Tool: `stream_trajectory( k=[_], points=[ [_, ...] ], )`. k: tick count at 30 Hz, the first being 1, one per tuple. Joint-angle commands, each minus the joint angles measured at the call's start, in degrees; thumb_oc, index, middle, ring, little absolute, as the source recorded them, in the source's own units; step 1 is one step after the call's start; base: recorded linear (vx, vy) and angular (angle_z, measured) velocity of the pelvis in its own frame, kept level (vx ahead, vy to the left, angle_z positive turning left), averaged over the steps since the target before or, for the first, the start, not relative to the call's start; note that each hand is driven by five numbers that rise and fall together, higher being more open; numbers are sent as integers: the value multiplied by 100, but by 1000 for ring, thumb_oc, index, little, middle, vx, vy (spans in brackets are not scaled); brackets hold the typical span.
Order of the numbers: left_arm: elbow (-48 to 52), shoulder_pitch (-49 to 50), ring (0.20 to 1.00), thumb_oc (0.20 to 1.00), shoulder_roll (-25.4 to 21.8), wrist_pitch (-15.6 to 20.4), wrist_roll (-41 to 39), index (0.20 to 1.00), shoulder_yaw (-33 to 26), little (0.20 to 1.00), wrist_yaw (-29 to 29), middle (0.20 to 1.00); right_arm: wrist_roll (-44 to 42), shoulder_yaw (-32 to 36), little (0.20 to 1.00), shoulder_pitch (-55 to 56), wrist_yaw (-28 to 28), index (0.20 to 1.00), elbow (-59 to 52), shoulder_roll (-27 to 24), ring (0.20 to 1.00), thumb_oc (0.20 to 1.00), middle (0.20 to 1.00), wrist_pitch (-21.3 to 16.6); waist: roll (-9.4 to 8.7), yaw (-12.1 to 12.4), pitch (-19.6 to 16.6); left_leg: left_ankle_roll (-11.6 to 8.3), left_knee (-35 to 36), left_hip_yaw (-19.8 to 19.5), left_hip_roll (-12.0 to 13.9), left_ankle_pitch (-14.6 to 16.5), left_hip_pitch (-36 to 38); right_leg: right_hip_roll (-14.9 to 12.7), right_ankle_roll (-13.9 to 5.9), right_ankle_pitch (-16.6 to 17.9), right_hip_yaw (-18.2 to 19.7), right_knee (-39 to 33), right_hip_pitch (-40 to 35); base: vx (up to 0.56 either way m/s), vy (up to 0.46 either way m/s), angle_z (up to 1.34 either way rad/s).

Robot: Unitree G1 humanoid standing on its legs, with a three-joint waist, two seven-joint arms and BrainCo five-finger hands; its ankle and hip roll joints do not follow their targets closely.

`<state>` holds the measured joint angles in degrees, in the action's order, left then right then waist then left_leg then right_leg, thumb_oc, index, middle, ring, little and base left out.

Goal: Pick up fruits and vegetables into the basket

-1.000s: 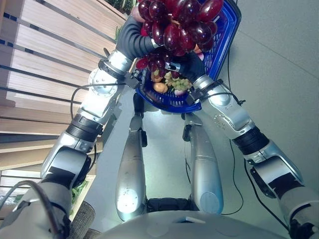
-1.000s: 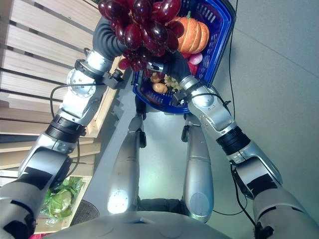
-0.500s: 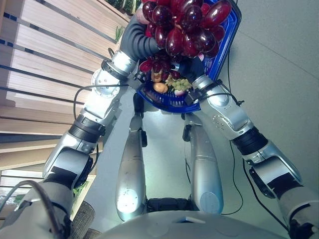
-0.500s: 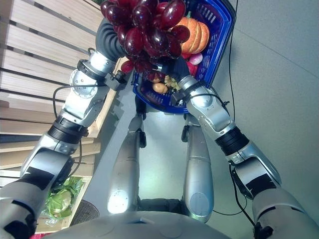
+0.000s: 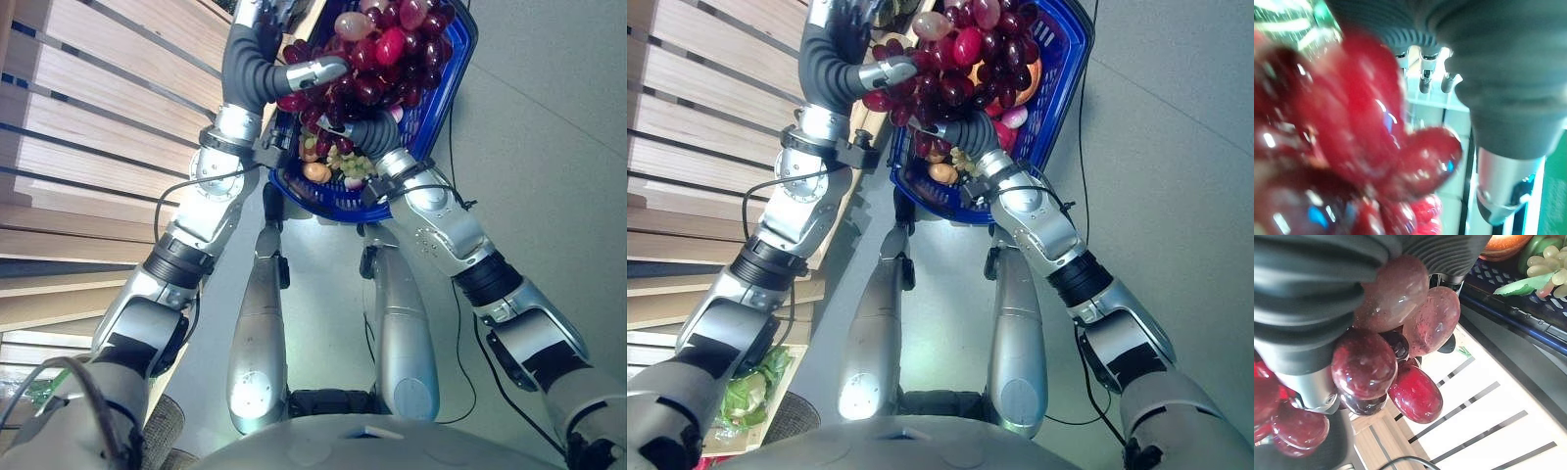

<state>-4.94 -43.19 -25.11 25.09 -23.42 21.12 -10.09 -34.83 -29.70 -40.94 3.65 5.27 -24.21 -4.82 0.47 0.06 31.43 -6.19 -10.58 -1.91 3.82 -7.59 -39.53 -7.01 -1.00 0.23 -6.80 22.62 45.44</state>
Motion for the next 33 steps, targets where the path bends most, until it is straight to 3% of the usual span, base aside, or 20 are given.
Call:
stream_trajectory(
  k=[1,14,19,28,33],
  points=[
    [562,65,1000,1000,162,193,423,1000,-236,1000,-203,1000,12,237,200,-118,-61,200,-588,251,200,200,200,-454,-29,24,-163,387,-82,237,-674,400,1,433,-190,-145,-312,-556,-594,0,0,0],
    [-19,249,1000,1000,46,68,674,1000,-658,1000,-1035,1000,75,466,200,57,176,200,-467,206,200,200,200,-682,25,20,-163,351,-128,283,-661,402,-4,421,-175,-182,-304,-500,-581,0,0,0],
    [-517,494,1000,1000,5,281,753,1000,-936,1000,-1531,1000,14,718,200,287,327,200,-232,102,200,200,200,-845,42,-4,-163,343,-171,304,-649,425,-18,410,-173,-214,-289,-458,-554,0,0,0],
    [-1522,855,1000,1000,-27,557,596,1000,-1157,1000,-1897,1000,-406,980,200,547,518,200,500,-70,200,200,200,-1080,63,-14,-163,320,-208,315,-640,447,-17,427,-165,-260,-281,-404,-533,0,0,0],
    [-2084,753,1000,1000,-80,575,486,1000,-1081,1000,-1992,1000,-634,1023,200,349,762,200,1271,-210,200,200,200,-903,98,10,-163,307,-203,324,-631,441,-27,426,-164,-276,-297,-380,-511,0,0,0]
  ],
)
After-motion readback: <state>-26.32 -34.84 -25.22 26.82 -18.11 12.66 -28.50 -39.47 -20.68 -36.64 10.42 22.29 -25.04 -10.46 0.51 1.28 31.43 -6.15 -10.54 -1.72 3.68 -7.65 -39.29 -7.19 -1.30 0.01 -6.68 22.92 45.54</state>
